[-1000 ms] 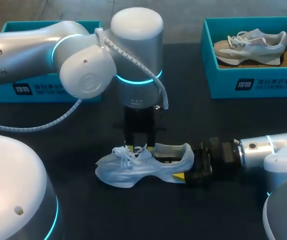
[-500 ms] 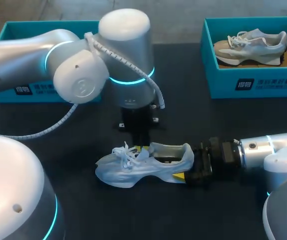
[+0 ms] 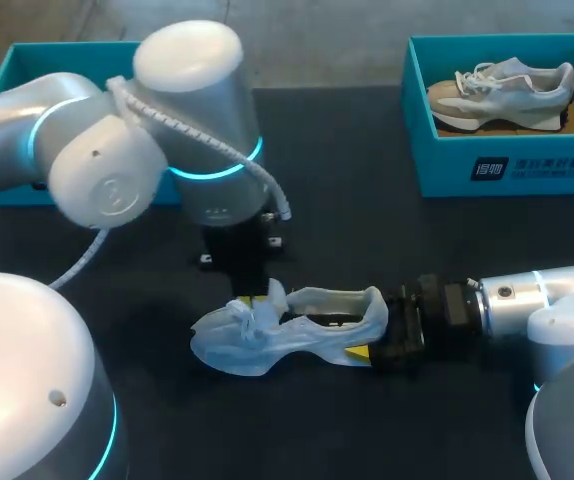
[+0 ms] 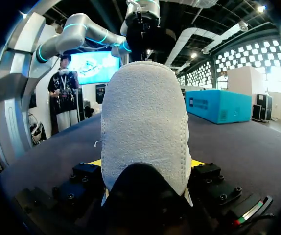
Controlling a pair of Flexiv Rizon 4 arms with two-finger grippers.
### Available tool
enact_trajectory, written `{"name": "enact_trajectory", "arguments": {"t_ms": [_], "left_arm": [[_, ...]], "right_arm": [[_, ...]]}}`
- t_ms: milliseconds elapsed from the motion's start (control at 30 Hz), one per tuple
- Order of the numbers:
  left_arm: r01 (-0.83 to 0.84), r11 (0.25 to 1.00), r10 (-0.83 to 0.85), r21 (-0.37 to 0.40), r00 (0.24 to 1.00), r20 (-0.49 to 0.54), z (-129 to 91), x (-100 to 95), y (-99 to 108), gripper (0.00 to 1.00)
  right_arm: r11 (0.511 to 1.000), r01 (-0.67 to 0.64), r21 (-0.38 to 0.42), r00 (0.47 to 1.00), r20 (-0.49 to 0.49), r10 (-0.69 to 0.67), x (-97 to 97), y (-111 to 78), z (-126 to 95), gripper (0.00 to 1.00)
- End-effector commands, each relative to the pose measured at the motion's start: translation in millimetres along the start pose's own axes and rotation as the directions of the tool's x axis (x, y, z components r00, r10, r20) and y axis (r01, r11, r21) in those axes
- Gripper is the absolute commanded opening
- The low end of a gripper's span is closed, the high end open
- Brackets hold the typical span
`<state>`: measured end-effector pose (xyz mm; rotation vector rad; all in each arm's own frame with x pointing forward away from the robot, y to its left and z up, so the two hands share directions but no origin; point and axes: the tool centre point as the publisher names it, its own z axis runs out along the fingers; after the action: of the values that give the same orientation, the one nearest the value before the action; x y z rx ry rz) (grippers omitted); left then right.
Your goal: Take the shoe out of the shoebox, open the shoe tongue, remove and reinsert the insole, then place the shoe into the shoebox
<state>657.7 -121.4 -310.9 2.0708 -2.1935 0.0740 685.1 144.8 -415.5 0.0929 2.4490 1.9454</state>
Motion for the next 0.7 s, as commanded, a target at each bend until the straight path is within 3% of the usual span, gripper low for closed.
{"name": "enact_trajectory", "arguments": {"t_ms": [33, 333, 700], "left_arm": [[0.019, 1.0, -0.017, 0.016, 0.992, -0.126, -1, -30.0, 8, 0.0], [0.078, 0.997, -0.082, -0.026, 0.984, -0.16, 21, -50.6, -3, 0.0], [0.08, 0.996, -0.087, -0.049, 0.981, -0.173, 35, -65.0, 5, 0.0]], "right_arm": [[1.0, -0.001, 0.003, 1.0, 0.005, 0.001, 0.6, 1.0, 0, 0.0], [1.0, -0.001, 0.003, 1.0, 0.005, 0.001, 0.6, 1.0, 0, 0.0], [1.0, -0.001, 0.003, 1.0, 0.005, 0.001, 0.6, 1.0, 0, 0.0]]}}
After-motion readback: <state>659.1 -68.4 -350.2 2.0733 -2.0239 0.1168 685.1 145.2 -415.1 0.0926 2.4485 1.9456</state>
